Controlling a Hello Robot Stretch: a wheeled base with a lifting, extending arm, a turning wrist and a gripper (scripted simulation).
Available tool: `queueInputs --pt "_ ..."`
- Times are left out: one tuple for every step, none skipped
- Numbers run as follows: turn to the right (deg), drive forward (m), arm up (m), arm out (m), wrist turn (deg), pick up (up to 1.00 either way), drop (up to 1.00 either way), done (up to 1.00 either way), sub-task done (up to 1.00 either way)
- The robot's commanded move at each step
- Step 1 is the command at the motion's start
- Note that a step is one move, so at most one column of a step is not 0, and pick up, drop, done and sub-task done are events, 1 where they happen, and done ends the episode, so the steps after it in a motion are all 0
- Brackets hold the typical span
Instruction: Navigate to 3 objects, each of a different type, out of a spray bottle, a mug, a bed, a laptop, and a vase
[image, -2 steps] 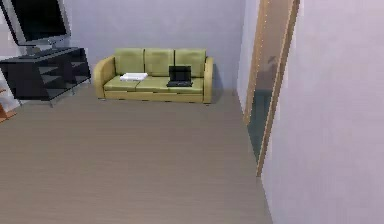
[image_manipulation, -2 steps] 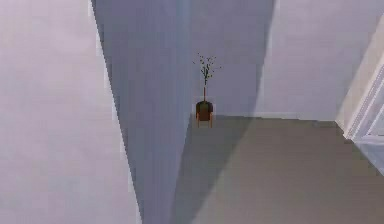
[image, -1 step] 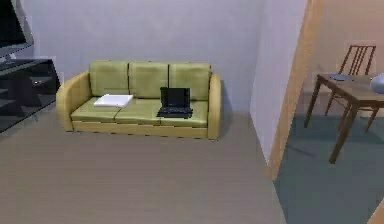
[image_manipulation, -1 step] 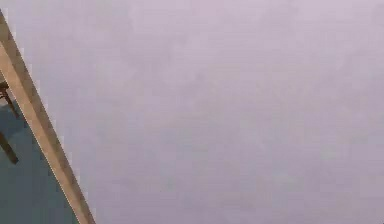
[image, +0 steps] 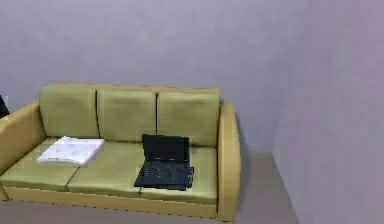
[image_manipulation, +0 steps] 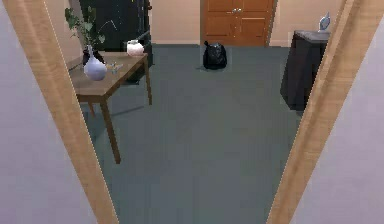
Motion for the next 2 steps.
queueInputs --pt "9.0 0.0 0.0 0.0 0.0 0.0 0.0 0.0 0.0" --pt "0.0 0.35 0.0 0.0 0.0 0.0 0.0 0.0 0.0"
